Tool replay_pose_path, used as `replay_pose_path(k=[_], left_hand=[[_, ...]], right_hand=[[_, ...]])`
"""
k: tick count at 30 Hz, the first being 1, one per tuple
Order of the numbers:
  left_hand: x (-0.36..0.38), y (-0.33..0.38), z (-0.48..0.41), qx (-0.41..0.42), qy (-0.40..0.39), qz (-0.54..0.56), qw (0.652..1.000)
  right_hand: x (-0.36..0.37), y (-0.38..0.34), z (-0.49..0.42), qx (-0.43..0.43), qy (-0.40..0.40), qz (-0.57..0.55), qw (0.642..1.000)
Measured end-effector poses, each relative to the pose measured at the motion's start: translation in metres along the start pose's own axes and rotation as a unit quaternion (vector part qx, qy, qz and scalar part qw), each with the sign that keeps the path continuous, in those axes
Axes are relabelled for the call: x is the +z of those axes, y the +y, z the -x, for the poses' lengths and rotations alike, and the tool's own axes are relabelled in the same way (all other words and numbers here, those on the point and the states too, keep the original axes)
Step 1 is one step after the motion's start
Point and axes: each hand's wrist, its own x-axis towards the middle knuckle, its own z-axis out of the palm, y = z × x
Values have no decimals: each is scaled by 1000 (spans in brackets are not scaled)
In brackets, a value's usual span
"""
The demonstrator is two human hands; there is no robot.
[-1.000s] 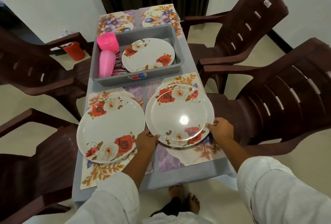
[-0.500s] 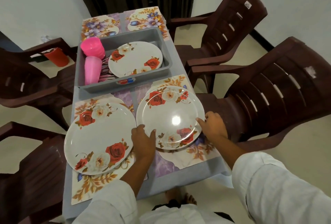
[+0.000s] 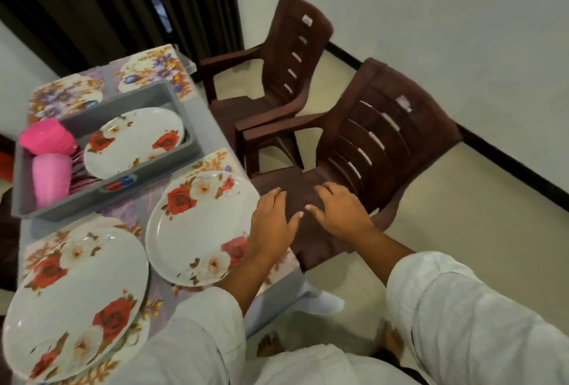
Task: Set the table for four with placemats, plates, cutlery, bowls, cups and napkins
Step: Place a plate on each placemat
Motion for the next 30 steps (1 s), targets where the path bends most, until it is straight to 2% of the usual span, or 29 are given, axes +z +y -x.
replay_pose_path(k=[4, 8, 9, 11, 14, 21, 24, 27, 30], left_hand=[[36, 77, -23, 24, 13, -6, 1000], [68, 163, -51, -3, 30, 15, 999], [64, 159, -54, -19, 38, 19, 999], [75, 203, -73, -39, 58, 19, 997], [76, 233, -96, -70, 88, 33, 993], [71, 255, -162, -111, 134, 11, 985], [77, 255, -203, -150, 164, 17, 975], [92, 246, -268, -233, 192, 47, 952], [95, 243, -307, -286, 198, 50, 936]], right_hand=[[-25, 80, 2, -10, 5, 8, 1000], [-74, 165, -6, -37, 28, 20, 999], [-81, 161, -11, -49, 35, 31, 998], [-112, 205, -19, -61, 40, 40, 997], [-139, 230, -40, -89, 55, 54, 993], [-161, 250, -100, -149, 63, 44, 986], [-166, 258, -146, -203, 52, 66, 975], [-165, 268, -229, -288, 9, 96, 953], [-172, 273, -285, -320, -16, 110, 941]])
